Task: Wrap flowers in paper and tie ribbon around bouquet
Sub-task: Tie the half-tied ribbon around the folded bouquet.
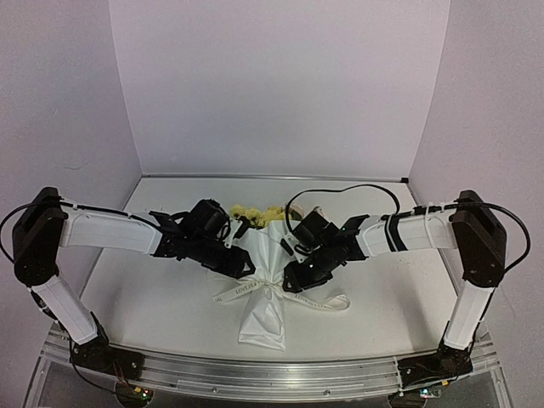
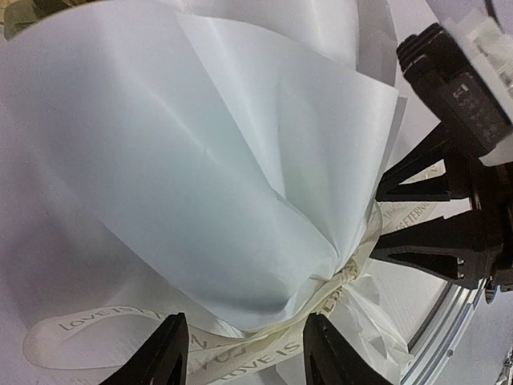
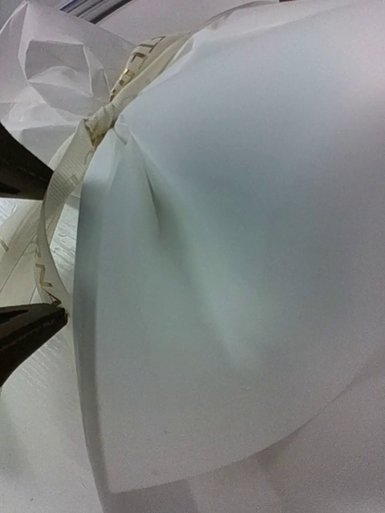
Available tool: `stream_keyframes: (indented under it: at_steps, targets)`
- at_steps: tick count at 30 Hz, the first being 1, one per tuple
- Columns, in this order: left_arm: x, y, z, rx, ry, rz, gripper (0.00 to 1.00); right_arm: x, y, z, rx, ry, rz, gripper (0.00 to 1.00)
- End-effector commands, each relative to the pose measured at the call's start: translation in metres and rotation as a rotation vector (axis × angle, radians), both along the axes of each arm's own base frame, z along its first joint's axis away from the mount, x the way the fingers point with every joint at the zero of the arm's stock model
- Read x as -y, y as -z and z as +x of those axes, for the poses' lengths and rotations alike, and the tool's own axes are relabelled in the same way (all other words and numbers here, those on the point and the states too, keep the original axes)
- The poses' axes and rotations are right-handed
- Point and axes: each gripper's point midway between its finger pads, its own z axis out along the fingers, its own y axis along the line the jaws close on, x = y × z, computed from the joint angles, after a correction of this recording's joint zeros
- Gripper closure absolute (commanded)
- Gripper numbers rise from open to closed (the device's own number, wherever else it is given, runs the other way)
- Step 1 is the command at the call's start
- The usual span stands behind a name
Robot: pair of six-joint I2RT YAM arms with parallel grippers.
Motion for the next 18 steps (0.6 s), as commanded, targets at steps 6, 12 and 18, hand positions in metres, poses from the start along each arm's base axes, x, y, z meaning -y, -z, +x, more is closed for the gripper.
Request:
stream_keyframes:
  at_steps: [6, 12, 18]
  targets:
    - [0.019, 0.004, 0.0, 0.01, 0.006, 0.062, 0.5, -0.004, -0.018, 0.008, 0.045, 0.04, 0.052, 0.81]
    - [0.019, 0.012, 0.0, 0.009, 0.004, 0.117, 0.5, -0.002, -0.024, 0.007, 0.047, 0.055, 0.061, 0.96]
    - [0.013, 0.001, -0.001, 0.091, -0.013, 0.202, 0.48, 0.002, -0.027, 0.005, 0.035, 0.074, 0.057, 1.0]
